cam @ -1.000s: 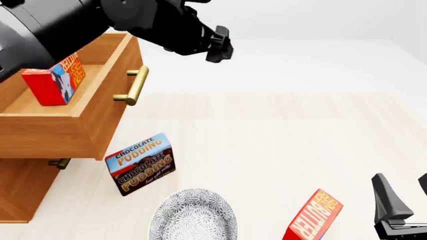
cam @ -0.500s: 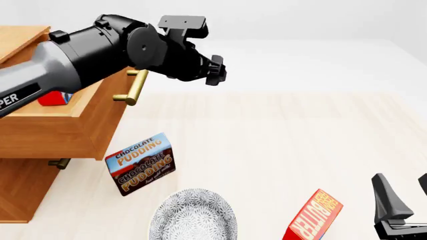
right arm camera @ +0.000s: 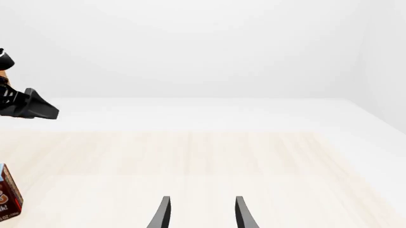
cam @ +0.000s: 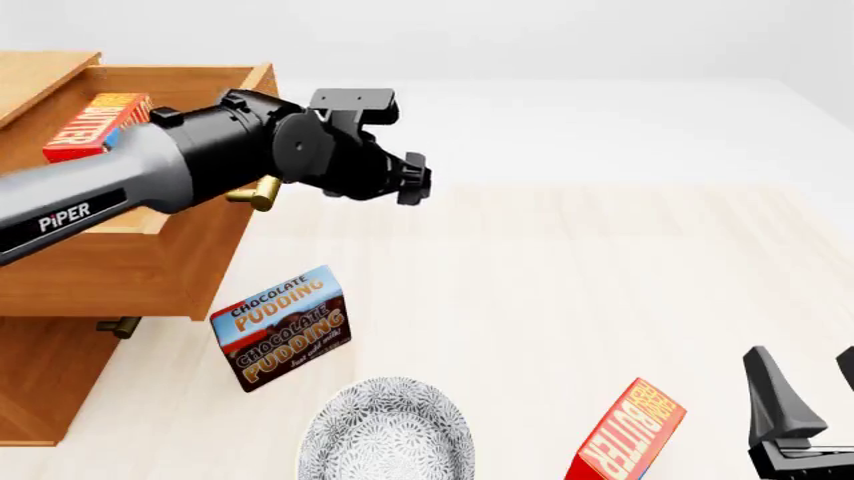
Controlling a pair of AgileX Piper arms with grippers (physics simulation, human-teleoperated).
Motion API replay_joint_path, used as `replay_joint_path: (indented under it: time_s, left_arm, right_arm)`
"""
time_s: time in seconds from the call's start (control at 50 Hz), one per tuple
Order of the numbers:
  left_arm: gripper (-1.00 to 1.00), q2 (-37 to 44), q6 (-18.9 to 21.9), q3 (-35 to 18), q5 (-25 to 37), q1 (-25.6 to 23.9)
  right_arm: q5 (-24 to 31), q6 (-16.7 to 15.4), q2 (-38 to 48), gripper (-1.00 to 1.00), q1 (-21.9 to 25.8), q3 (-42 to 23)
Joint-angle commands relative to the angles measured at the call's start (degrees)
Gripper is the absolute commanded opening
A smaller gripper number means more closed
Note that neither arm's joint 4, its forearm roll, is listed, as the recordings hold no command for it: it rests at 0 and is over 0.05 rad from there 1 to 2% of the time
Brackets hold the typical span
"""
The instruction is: Put the butter at the front in the top drawer of the cabinet and close it.
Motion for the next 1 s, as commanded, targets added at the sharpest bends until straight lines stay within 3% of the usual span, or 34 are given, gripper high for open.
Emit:
replay_joint_path:
  time_s: [0.02,1.0]
  left_arm:
    - [1.0,1.64,-1.57,3.1,-2.73,1.36]
    - [1.0,-3.74,0.93,9.61,-1.71,7.89]
  right_arm:
    - [-0.06,0.02,0.07,1.0,-0.01,-0.01]
    - [0.08,-0.01,-0.08,1.0,0.01,-0.01]
